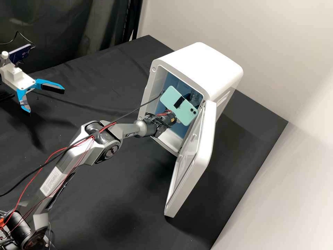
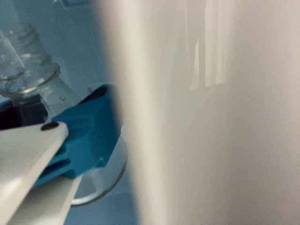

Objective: Place the flask in the incubator

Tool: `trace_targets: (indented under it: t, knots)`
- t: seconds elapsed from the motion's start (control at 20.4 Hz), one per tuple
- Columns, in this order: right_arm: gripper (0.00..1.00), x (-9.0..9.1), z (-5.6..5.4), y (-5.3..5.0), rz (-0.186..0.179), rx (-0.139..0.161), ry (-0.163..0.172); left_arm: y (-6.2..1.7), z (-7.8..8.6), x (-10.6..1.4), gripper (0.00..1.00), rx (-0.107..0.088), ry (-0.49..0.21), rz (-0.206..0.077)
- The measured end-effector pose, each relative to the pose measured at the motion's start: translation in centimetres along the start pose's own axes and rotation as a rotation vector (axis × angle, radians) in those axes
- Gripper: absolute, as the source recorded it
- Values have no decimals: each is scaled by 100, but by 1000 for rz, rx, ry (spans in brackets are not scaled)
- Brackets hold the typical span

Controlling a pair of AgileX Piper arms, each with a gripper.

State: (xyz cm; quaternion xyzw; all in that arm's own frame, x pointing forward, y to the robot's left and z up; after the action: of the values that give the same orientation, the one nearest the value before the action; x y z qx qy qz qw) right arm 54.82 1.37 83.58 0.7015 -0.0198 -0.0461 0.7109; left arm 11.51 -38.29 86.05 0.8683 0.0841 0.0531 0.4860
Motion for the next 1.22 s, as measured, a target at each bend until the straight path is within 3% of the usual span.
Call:
trace_targets:
  t: [0.29,0.49,0.59,0.69,0.93,1.22]
  knots:
    - [0,37,70,-86,-10,-6,-16,-17,-10,11,100,-15,-4,-9]
    - [0,35,22,-124,-17,-18,-7,-17,-7,12,100,-15,-6,-10]
    - [0,38,73,-219,-81,-24,-59,-18,1,16,100,-14,-13,-11]
    - [0,49,140,-289,-114,-24,-90,-20,9,19,100,-13,-19,-13]
    - [0,51,147,-297,-114,-24,-90,-2,24,10,100,4,-18,-4]
    - [0,42,175,-325,-123,-24,-98,-2,25,10,100,5,-18,-3]
